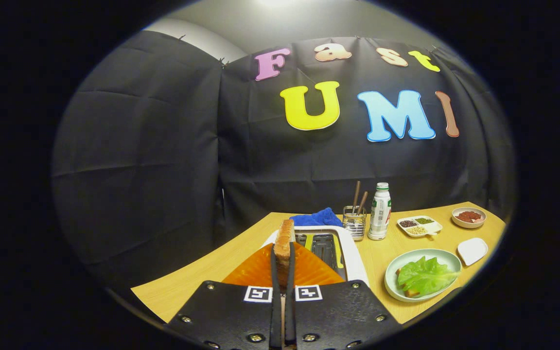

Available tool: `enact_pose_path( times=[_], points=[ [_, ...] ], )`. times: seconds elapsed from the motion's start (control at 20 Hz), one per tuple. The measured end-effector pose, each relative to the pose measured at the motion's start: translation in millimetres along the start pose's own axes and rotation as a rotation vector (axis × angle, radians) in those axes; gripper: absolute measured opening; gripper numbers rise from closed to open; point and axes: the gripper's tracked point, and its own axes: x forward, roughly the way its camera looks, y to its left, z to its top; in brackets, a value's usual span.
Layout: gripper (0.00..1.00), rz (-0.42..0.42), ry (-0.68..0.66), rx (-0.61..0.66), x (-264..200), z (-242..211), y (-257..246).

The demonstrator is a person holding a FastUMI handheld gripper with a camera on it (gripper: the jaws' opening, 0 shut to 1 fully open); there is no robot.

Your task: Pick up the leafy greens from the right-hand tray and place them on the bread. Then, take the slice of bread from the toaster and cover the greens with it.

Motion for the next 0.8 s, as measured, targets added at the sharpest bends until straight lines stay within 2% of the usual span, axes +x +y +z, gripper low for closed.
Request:
enact_pose_path(
  times=[0.4,0.8],
  points=[
    [0.03,0.028,-0.022,0.005,-3,15,0],
    [0.03,0.052,-0.088,0.032,-19,51,-8]
  ],
)
